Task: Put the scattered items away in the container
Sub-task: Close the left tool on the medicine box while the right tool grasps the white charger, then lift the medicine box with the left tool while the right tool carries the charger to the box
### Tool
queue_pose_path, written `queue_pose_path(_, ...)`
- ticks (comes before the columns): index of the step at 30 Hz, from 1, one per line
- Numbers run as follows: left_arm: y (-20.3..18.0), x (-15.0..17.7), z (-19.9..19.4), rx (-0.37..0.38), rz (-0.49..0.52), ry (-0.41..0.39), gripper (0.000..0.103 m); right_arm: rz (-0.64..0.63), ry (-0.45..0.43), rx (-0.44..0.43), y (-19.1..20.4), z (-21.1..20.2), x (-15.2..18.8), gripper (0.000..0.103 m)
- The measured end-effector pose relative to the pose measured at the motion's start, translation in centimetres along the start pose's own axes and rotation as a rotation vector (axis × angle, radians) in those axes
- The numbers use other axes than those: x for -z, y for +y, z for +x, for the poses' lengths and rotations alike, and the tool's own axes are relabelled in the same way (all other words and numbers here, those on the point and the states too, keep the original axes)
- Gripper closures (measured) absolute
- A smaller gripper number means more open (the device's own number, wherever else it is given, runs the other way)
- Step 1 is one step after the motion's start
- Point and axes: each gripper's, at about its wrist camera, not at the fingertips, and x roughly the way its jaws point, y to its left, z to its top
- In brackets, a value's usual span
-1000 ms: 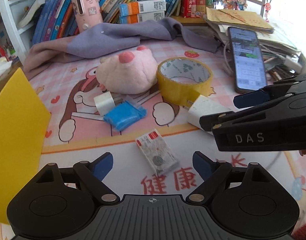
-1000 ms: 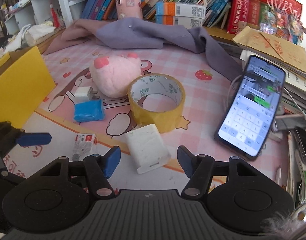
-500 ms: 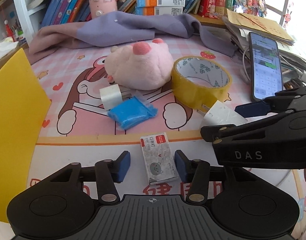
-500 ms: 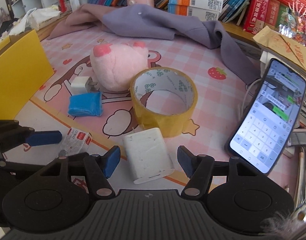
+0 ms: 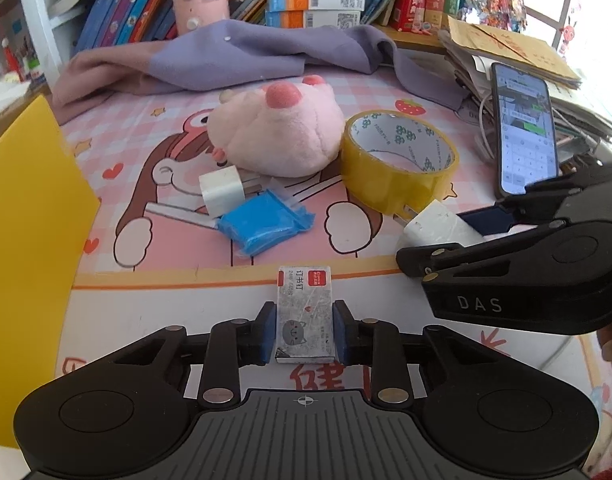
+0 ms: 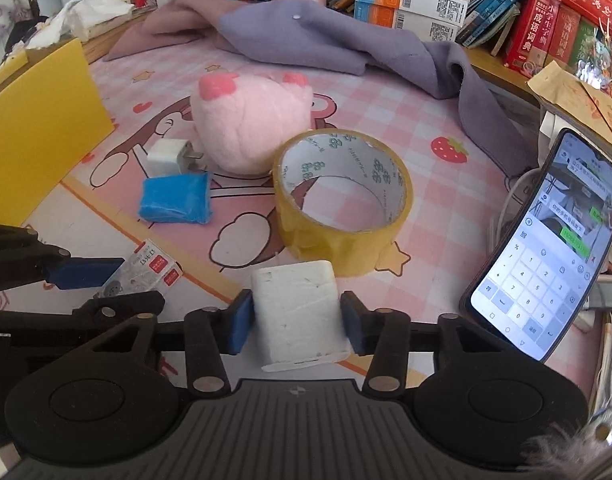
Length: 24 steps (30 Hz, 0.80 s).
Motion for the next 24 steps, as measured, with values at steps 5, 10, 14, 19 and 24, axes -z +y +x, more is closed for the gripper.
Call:
queue_pose_path(5,0.5,0.3,-1.4,0.001,-0.009,-0.015,0.075,0.016,-0.036,-0.017,0.5,-1.5,0.5,0.062)
queue_pose_path(10,0.7,0.6,-3.8,-0.001,-0.003,-0.049,0.075,0.055,-0.057,-0.045,0.8,-3.4,0.6,0.062)
queue_pose_path(14,1.1,1.1,-5.5,-0.001,-0.007,-0.060,0.075,0.093,-0.066,-0.085,1.3,-4.9,1.1,0.062)
queue_pose_path(19,1.9,1.7,-7.1,-0.010,-0.027,-0.085,0.075,0.101,-0.072,-0.092,2.0,-6.2,1.6,0.062)
queue_pose_path(24,2.0,2.8,-8.8,0.002,-0.017,-0.105,0.075,0.088,-0.095,-0.096,3.5,-7.7,2.4,0.062)
